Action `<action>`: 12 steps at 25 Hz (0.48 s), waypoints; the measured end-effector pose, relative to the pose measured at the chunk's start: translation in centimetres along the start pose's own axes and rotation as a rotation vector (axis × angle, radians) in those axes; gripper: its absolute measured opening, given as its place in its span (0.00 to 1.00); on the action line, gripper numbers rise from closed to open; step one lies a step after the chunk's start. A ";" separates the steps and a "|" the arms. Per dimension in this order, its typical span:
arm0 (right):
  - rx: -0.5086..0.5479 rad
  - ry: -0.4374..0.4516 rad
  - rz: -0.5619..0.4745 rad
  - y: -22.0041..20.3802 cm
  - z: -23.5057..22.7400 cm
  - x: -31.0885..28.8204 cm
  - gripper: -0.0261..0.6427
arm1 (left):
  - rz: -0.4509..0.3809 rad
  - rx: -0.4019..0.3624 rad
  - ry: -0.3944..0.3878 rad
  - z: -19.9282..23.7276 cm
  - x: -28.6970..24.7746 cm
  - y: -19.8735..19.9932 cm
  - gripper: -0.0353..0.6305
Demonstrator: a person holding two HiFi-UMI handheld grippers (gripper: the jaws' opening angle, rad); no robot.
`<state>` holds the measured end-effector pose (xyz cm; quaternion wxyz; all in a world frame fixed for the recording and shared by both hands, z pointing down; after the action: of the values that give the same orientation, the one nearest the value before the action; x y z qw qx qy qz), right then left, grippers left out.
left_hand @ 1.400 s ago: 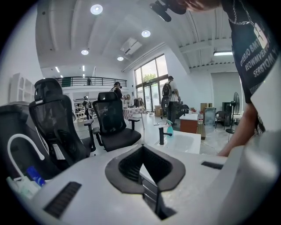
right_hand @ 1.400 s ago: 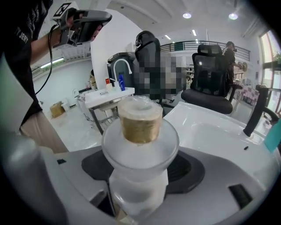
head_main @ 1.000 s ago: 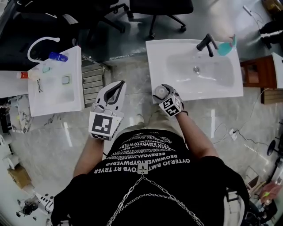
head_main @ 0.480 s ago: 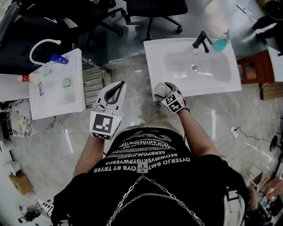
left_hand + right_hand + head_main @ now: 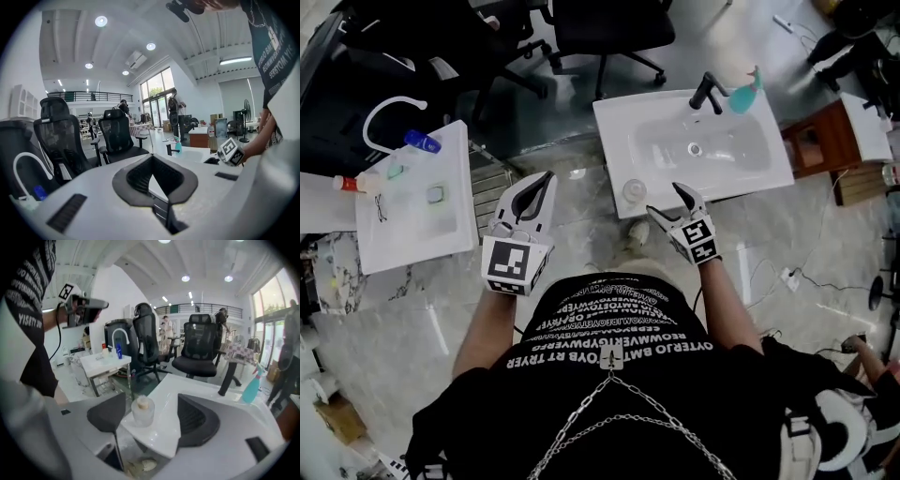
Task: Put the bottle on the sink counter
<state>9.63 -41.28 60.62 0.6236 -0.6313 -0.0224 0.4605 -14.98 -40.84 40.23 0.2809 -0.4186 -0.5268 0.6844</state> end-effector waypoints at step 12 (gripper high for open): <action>0.070 -0.190 -0.269 18.8 2.7 10.6 0.03 | -0.146 -0.027 0.004 -0.3 4.9 2.9 0.06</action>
<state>3.83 -37.02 40.11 0.6963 -0.5541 -0.1497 0.4310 -16.96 -37.44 36.04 0.3256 -0.3841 -0.5646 0.6539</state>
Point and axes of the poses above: the fingertips, and each gripper's own axes: x backward along the fingers, z to its left, y out of its top, the point moved 3 cm from there along x, backward along the fingers, and after that the axes turned 13 degrees about x, right-handed, at the moved point
